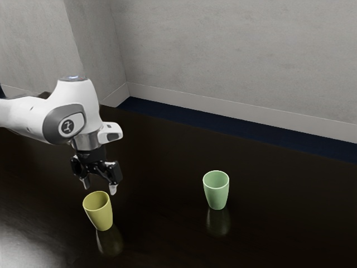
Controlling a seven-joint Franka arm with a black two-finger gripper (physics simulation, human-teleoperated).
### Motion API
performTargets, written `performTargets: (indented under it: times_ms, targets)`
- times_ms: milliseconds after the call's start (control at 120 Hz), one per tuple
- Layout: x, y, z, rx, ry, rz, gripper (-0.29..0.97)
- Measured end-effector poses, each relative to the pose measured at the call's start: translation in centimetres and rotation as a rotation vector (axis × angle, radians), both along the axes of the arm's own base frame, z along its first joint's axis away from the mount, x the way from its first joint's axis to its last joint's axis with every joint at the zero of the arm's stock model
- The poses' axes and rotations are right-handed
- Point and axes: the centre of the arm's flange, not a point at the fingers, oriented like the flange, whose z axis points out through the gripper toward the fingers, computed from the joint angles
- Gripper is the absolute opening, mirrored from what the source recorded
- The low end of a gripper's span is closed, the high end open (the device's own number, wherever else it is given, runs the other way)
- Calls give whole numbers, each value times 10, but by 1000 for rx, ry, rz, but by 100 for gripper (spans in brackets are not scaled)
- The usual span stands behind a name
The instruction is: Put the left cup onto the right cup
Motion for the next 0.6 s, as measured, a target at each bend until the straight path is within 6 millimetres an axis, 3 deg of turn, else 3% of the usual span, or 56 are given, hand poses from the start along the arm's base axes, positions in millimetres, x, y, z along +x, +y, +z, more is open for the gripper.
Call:
performTargets:
  times_ms: [358,600]
  targets:
    - [-11,-3,-20,0,-13,22,64]
    - [-7,-12,-24,3,-51,19,64]
